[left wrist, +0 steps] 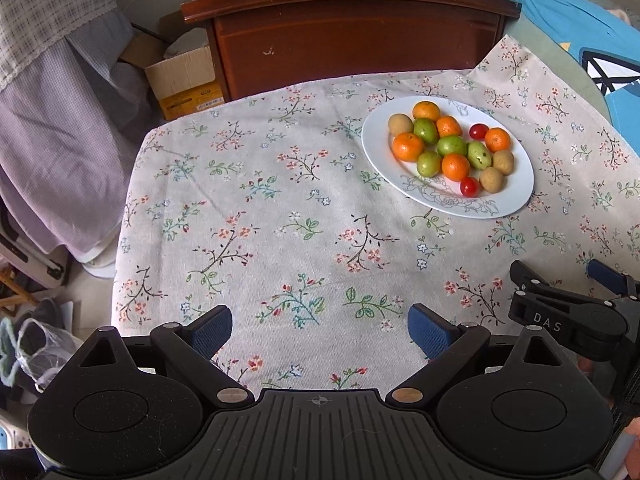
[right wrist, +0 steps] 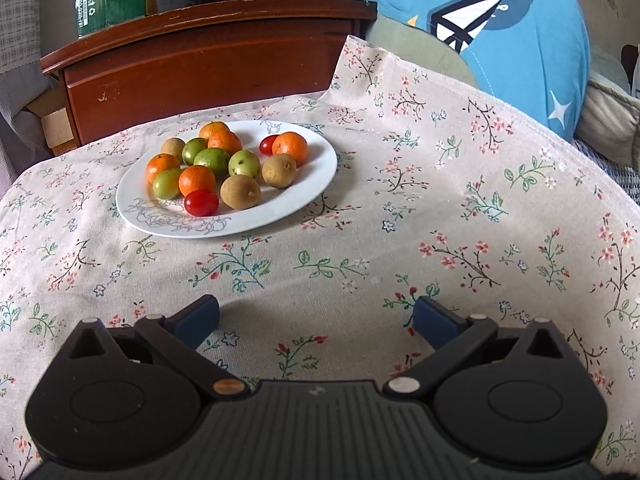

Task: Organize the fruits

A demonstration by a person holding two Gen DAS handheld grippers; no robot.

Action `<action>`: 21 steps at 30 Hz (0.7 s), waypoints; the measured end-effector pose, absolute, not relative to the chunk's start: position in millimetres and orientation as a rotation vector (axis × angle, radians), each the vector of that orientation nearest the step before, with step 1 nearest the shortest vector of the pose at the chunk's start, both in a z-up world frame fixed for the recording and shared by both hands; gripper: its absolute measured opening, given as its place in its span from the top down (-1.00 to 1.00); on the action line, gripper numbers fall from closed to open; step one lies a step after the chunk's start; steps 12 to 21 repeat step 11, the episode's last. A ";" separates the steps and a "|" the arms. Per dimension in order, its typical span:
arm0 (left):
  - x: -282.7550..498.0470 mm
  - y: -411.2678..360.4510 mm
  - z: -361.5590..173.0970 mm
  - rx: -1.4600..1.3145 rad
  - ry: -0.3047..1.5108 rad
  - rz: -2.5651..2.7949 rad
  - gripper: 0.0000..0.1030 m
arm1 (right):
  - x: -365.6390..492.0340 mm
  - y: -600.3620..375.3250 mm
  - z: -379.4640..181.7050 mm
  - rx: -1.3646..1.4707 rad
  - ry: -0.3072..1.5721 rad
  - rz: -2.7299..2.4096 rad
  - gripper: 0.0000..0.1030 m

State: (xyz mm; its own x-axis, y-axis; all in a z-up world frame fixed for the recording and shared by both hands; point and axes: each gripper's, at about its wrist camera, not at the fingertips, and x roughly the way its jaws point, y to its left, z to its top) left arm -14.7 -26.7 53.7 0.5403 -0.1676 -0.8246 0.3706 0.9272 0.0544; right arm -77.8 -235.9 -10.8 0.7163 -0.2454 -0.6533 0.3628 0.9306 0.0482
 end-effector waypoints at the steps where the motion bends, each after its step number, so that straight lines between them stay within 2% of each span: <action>1: -15.0 -26.4 53.3 0.232 0.950 -0.323 -0.86 | -77.8 -235.7 -10.9 0.177 0.695 -0.339 -0.99; 21: -13.8 -21.8 45.4 0.229 0.964 -0.322 -0.86 | -78.2 -235.3 -10.8 0.176 0.692 -0.340 -0.99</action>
